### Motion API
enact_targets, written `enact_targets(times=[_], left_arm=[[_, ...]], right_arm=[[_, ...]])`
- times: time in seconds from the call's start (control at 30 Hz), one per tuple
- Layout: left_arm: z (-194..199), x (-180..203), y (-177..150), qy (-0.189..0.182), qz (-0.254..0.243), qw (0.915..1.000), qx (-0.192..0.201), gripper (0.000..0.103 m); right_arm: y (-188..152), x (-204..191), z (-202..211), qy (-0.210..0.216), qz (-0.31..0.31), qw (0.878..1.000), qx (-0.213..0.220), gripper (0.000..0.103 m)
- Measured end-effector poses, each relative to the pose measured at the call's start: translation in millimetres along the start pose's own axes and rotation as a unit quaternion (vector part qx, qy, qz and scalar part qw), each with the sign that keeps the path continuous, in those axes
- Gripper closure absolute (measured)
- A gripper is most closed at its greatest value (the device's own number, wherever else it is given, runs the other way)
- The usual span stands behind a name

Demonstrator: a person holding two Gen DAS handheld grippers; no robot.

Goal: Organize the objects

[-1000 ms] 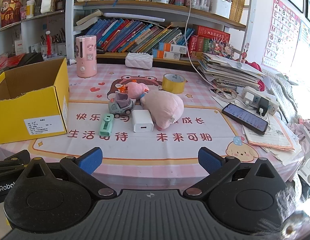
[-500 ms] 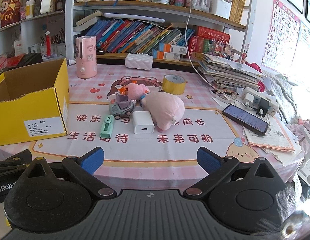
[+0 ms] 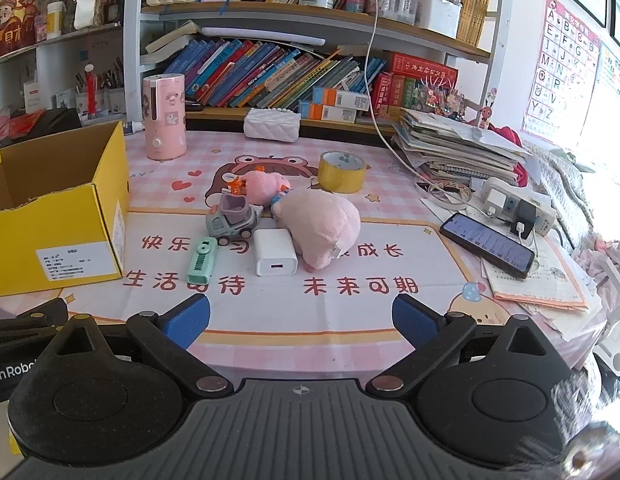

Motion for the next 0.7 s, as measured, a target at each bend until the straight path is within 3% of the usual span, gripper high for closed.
enact_targets(times=[0.4, 0.7], left_arm=[[-16, 25, 14, -0.013, 0.004, 0.9998, -0.012, 0.0], [-37, 58, 33, -0.024, 0.012, 0.9992, -0.028, 0.0]], right_arm=[[17, 18, -28, 0.037, 0.014, 0.999, -0.011, 0.014], [45, 40, -64, 0.058, 0.034, 0.998, -0.012, 0.014]])
Point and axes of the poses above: each gripper's, at about its wrist camera, not at the fingertips, and z roughly against the way its jaws point, x to its right, y to its top, the point moved 6 cm from there along -z, roughly the way its jaws point, and after that the axes turned 9 degrees about -x, right-handed, at the moved point
